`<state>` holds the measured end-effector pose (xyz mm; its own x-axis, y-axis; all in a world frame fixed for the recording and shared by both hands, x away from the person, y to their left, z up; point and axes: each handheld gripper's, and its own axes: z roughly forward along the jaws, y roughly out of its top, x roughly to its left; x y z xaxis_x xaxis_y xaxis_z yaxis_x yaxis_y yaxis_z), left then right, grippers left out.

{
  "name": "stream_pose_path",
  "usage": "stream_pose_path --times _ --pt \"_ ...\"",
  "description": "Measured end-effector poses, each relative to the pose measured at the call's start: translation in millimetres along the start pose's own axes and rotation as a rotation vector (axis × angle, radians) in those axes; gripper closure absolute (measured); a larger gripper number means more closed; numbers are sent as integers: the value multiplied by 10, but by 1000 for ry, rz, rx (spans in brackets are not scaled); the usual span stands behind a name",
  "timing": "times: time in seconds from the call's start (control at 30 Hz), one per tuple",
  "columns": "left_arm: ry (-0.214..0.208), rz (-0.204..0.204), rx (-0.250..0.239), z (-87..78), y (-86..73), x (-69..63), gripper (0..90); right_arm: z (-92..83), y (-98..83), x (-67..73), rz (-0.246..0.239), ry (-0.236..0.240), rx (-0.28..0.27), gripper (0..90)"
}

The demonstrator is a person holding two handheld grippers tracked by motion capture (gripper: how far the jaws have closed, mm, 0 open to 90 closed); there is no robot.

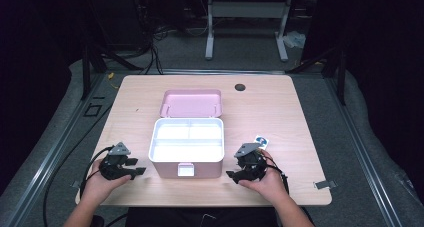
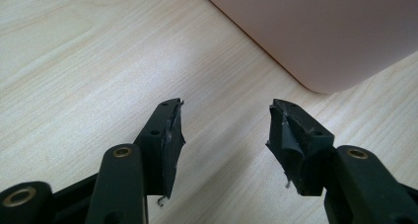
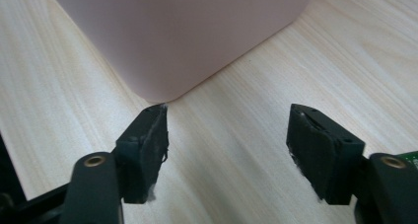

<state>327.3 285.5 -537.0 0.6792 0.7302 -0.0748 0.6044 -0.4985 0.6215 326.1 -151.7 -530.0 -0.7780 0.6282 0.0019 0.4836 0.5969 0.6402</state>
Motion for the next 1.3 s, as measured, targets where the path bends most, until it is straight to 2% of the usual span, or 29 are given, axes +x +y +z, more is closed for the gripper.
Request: stream_pose_path --times 0.07,0.17,0.23,0.4,0.63,0.67,0.7,0.77,0.8,0.83,0.93,1.03,1.3 --pt "-5 3 9 5 3 -5 469 -3 -6 -12 1 18 -2 371" --pt "-8 18 13 3 13 -28 480 -12 -6 -27 2 14 5 403" --pt "-9 20 8 -10 21 -39 485 -24 0 -32 4 16 -8 409" --pt "-44 23 -8 -48 62 -33 507 -56 0 -41 13 -5 -18 406" --pt "-84 2 -16 -85 174 -6 502 -67 -9 -88 28 -4 -22 410" --pt "-76 7 -5 -114 206 2 491 -79 -4 -98 27 8 -12 410" --pt "-79 4 -2 -136 225 9 486 -72 -5 -100 27 -1 -24 410" --pt "-118 -11 0 -205 283 36 494 -72 -1 -103 26 -1 -26 409" --pt "-118 -11 0 -205 283 36 497 -72 -1 -103 26 -1 -26 409" --pt "-126 -15 -2 -277 347 45 497 -71 7 -105 26 4 -33 408" --pt "-123 16 8 -381 440 59 497 -67 11 -102 29 8 -42 406" --pt "-139 18 23 -463 521 66 498 -63 3 -99 21 4 -35 398" --pt "-134 43 66 -624 699 98 498 -51 -20 -123 36 4 -36 376"
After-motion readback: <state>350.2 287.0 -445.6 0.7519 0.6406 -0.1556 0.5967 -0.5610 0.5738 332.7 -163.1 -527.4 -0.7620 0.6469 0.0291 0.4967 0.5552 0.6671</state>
